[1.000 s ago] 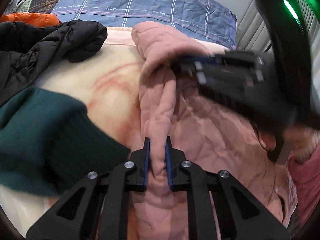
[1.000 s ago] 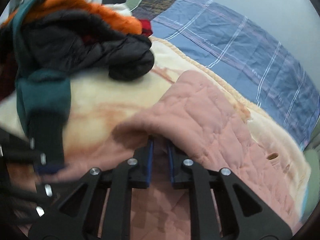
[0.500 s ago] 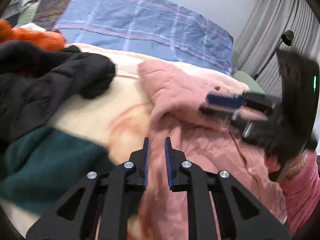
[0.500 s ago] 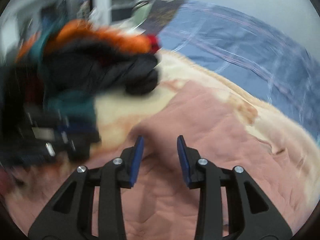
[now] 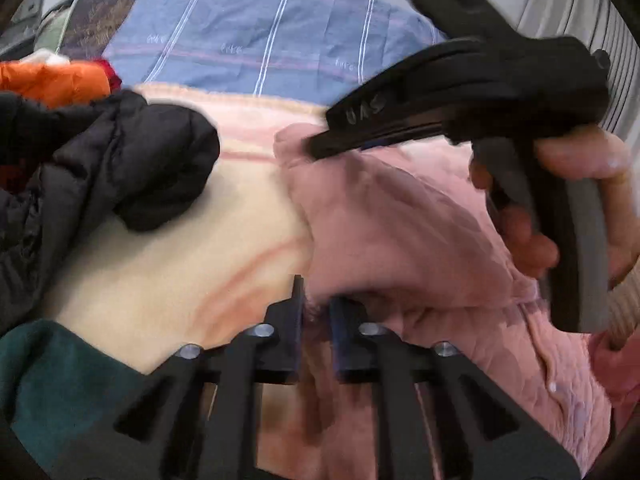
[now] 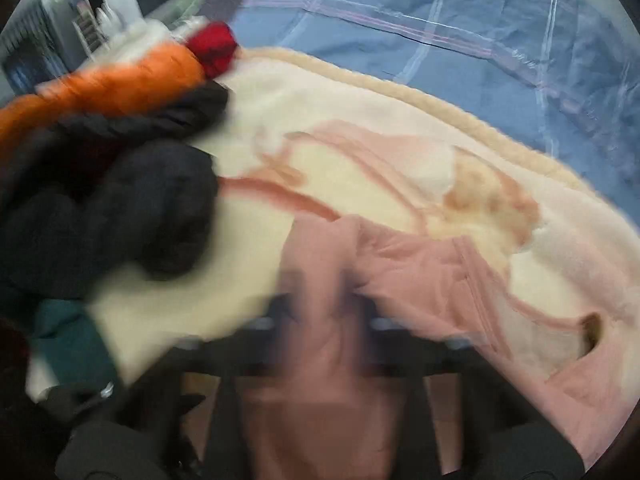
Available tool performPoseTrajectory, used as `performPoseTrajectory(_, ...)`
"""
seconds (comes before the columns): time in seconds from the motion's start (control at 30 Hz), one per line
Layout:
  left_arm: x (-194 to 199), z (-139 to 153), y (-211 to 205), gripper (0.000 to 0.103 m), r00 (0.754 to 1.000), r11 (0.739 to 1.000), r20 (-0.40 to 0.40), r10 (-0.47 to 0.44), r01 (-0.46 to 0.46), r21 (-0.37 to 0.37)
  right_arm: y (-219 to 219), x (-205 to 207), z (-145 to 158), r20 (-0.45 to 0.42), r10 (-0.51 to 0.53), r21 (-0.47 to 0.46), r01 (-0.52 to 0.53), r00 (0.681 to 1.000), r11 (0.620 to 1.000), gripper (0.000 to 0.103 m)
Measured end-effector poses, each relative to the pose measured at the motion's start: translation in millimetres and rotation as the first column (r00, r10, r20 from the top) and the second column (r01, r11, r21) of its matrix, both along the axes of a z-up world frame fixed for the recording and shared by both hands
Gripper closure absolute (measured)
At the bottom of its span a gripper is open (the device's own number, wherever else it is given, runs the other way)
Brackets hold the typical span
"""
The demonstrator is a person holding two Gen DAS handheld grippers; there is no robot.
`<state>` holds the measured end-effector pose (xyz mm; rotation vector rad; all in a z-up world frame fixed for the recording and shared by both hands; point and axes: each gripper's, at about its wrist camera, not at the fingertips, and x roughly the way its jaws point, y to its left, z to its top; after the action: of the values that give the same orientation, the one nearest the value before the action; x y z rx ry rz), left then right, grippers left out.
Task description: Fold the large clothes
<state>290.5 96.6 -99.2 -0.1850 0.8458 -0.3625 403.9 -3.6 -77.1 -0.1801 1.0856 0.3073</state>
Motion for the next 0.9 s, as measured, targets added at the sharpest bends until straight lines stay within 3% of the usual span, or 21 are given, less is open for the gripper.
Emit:
performPoseTrajectory(0.07,-4,-1,4,0.093,0.999,1.000,0.018,0.027,-0.027,0.015,-4,5,1,0.054,-0.052,0.037,0.050,0.997,0.998,0.097)
performPoseTrajectory(0.13,-3,-8,10,0.093,1.000,1.000,0.007,0.021,-0.021,0.016,-16,17,-7,0.020,-0.116,0.156,0.112,0.993,0.981,0.097)
performPoseTrajectory(0.17,-3,-11,13,0.093,1.000,1.000,-0.006,0.024,-0.024,-0.006,-16,19,-15,-0.009,-0.090,0.204,0.090,0.996,0.975,0.094)
performPoseTrajectory(0.23,-7,-10,11,0.092,1.000,1.000,0.002,0.017,-0.017,-0.001,-16,7,-12,0.029,-0.070,0.177,0.064,0.997,0.982,0.088)
performPoseTrajectory(0.3,-11,-7,8,0.092,1.000,1.000,0.022,0.007,-0.007,0.028,-30,-24,11,0.091,-0.096,0.185,0.078,0.991,0.980,0.061)
performPoseTrajectory(0.33,-15,-4,7,0.092,1.000,0.999,0.030,0.002,-0.003,0.037,-40,-38,21,0.120,-0.105,0.196,0.080,0.987,0.977,0.059)
performPoseTrajectory(0.43,-30,10,18,0.093,0.998,1.000,0.055,0.009,-0.009,0.008,-86,-101,52,0.211,-0.107,0.201,0.064,0.972,0.978,0.063)
performPoseTrajectory(0.5,-40,31,25,0.094,0.996,0.997,0.088,-0.007,0.014,-0.082,-127,-141,59,0.250,-0.142,0.171,0.101,0.958,0.980,0.074)
performPoseTrajectory(0.57,-42,54,24,0.094,0.991,0.990,0.131,-0.018,0.036,-0.133,-173,-168,56,0.247,-0.233,0.162,0.197,0.940,0.967,0.078)
performPoseTrajectory(0.63,-36,71,8,0.094,0.986,0.988,0.158,-0.044,0.066,-0.137,-228,-182,39,0.188,-0.391,0.188,0.358,0.901,0.915,0.078)
performPoseTrajectory(0.7,-30,74,-16,0.089,0.986,0.992,0.155,-0.068,0.084,-0.098,-275,-182,1,0.047,-0.551,0.164,0.538,0.833,0.827,0.082)
performPoseTrajectory(0.73,-19,68,-35,0.072,0.991,0.997,0.120,-0.067,0.072,-0.039,-291,-183,-21,-0.026,-0.591,0.202,0.583,0.806,0.787,0.082)
performPoseTrajectory(0.77,-5,52,-53,0.067,0.998,0.998,0.051,-0.036,0.034,0.051,-303,-189,-37,-0.047,-0.614,0.299,0.598,0.788,0.744,0.082)
performPoseTrajectory(0.83,14,7,-79,0.063,0.998,0.975,-0.069,0.001,0.014,0.220,-294,-193,-36,0.025,-0.596,0.272,0.568,0.803,0.777,0.082)
performPoseTrajectory(0.9,7,-8,-92,0.063,1.000,0.955,0.014,-0.005,0.001,0.298,-281,-193,-33,0.075,-0.582,0.211,0.558,0.810,0.803,0.081)
